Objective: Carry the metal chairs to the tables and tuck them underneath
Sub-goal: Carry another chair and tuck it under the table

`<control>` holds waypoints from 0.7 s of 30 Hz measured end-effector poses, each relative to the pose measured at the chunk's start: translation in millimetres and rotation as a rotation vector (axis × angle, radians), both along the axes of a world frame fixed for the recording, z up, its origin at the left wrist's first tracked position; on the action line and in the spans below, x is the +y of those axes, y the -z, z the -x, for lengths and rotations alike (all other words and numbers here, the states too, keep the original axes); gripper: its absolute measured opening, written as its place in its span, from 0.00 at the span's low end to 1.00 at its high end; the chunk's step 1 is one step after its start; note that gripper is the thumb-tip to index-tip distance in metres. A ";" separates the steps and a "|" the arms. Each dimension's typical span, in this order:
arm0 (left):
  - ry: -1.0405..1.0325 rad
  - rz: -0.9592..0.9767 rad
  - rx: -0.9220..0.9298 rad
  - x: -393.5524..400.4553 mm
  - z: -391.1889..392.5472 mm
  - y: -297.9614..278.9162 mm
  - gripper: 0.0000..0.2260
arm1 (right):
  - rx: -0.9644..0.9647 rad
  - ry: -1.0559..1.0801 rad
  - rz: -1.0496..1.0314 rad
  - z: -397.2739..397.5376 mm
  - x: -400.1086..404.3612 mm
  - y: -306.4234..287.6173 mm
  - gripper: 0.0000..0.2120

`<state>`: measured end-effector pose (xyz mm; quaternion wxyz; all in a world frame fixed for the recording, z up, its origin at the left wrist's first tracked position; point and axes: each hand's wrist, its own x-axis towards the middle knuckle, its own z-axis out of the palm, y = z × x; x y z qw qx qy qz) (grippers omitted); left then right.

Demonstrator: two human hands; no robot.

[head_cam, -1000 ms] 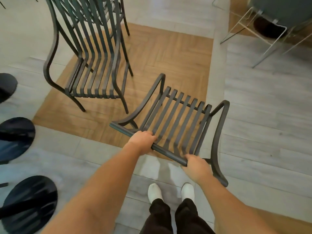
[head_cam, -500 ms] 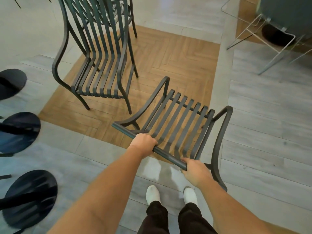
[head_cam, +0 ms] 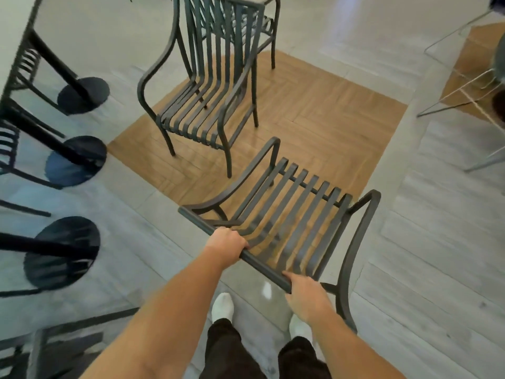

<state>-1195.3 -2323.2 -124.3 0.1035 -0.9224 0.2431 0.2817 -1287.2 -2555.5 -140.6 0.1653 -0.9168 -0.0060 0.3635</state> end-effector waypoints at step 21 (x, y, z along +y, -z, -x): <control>-0.536 -0.028 0.058 -96.3 116.0 11.8 0.12 | 0.024 -0.509 0.044 -29.2 -102.8 -17.9 0.22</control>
